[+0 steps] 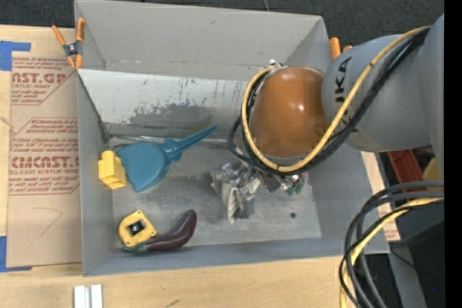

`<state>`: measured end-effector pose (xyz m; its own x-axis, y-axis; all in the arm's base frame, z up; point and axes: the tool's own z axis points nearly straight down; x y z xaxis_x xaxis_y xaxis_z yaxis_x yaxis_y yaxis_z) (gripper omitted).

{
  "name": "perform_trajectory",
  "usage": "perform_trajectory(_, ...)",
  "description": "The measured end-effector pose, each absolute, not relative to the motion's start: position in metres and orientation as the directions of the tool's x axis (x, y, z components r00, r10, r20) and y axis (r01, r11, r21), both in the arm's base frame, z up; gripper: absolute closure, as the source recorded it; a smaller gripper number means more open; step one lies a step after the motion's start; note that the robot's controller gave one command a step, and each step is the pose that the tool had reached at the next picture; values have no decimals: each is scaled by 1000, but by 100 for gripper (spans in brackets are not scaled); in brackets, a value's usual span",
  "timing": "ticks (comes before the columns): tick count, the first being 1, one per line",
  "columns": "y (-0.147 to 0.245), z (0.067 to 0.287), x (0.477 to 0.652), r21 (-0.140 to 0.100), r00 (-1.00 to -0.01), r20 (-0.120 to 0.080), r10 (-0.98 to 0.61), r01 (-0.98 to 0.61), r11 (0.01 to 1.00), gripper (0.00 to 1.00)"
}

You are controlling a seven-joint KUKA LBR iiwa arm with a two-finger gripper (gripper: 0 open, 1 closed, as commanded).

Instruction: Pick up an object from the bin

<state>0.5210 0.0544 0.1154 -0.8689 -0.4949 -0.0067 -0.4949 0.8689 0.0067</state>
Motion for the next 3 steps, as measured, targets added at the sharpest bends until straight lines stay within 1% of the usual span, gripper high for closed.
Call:
perform_trajectory(1, 45, 176, 525, 4, -837, -15, -548, -548, 837, 100)
perform_trajectory(2, 49, 212, 540, 5, -807, -10, -590, -590, 807, 100)
perform_trajectory(3, 90, 189, 531, 2, -766, -13, -642, -642, 766, 100)
